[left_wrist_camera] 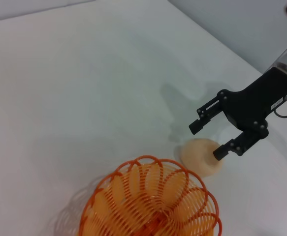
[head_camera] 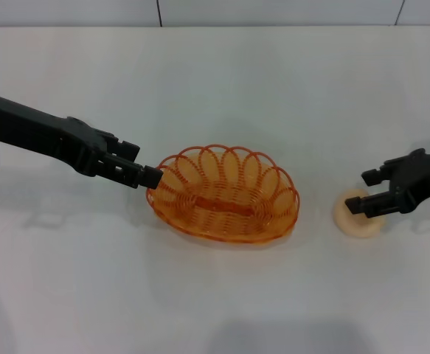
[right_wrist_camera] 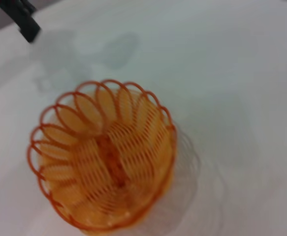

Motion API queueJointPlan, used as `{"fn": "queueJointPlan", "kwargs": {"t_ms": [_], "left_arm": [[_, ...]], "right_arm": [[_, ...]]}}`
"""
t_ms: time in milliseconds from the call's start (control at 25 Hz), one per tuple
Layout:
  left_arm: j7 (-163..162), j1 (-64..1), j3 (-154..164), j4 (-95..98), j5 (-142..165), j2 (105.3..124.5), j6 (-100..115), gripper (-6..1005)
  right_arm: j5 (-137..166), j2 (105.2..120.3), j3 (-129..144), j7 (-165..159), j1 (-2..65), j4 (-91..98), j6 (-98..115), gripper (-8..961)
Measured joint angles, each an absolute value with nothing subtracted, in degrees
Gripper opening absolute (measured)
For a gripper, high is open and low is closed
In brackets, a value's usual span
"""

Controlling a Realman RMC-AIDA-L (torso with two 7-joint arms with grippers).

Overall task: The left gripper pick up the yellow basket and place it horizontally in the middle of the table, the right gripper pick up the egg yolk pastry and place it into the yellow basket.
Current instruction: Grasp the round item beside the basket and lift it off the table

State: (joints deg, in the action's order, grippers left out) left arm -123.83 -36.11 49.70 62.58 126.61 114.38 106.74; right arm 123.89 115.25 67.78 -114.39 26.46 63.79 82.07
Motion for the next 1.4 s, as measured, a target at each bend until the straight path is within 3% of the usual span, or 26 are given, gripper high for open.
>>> {"fn": "queueJointPlan", "kwargs": {"t_ms": [200, 1360, 1400], "left_arm": [[-123.95, -36.12, 49.71, 62.49, 126.71, 114.43, 106.58, 861], [-124.65, -36.21, 49.74, 62.13, 126.67, 114.51, 105.85, 861], [-124.65, -36.21, 49.74, 62.13, 126.67, 114.51, 105.85, 861]], "right_arm": [[126.36, 115.28, 68.03, -116.00, 26.74, 64.30, 81.79, 669], [132.31, 115.40, 71.46, -122.66, 26.70, 70.63, 84.20, 599], [132.33, 115.40, 71.46, -122.67, 26.74, 70.50, 84.30, 561]]}}
